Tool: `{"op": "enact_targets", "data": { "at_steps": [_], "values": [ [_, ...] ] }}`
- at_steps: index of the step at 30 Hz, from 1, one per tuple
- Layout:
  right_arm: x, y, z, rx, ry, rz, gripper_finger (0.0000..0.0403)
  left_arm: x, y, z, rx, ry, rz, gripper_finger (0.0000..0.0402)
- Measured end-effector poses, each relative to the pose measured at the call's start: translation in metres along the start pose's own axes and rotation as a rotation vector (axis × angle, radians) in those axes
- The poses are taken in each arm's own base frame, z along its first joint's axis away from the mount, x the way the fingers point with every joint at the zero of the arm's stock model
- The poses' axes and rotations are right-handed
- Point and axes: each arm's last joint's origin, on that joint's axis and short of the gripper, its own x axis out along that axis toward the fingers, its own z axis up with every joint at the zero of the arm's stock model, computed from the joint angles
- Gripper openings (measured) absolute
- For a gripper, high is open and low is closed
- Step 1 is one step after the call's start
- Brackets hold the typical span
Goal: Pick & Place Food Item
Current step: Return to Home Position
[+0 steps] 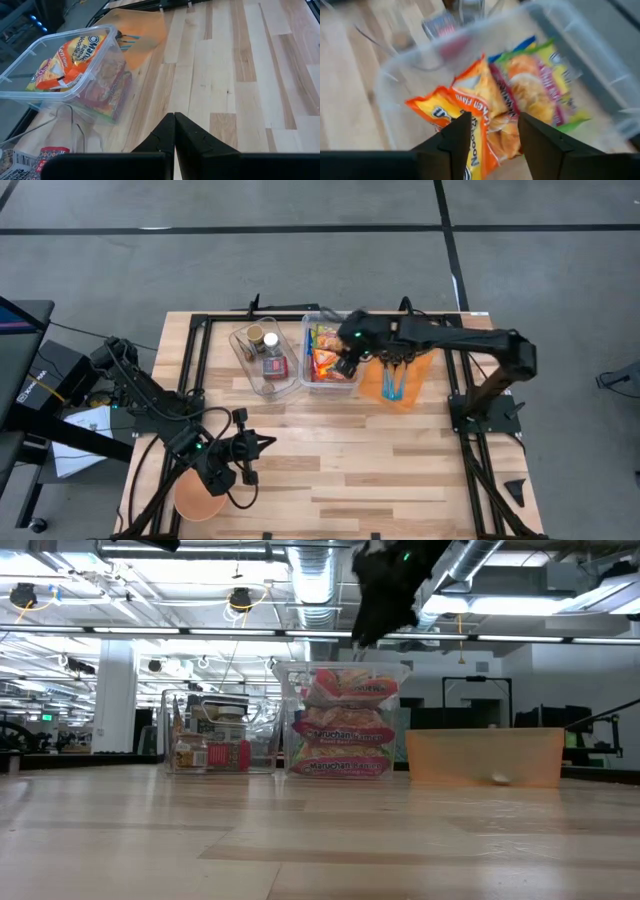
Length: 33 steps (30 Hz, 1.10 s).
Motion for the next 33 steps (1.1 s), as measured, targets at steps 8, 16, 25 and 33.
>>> {"op": "enact_targets", "data": {
  "at_steps": [8,16,25,33],
  "values": [
    [-0.094,0.009,-0.006,-0.060,-0.191,0.099,0.0176,0.001,0.001,-0.006,0.018,0.022,-0.001,0.0001],
    [-0.133,0.076,-0.052,-0.188,-0.289,0.241,0.0167,0.008,0.004,-0.029,0.020,0.037,0.048,0.0001],
    [-0.112,0.141,-0.163,-0.228,-0.562,0.389,0.0163,-0.021,0.027,-0.036,-0.174,-0.250,-0.030,0.0001],
    [-0.097,0.139,-0.207,-0.139,-0.622,0.436,0.0163,0.000,0.067,-0.068,-0.255,-0.599,-0.302,0.0001]
  ]
}}
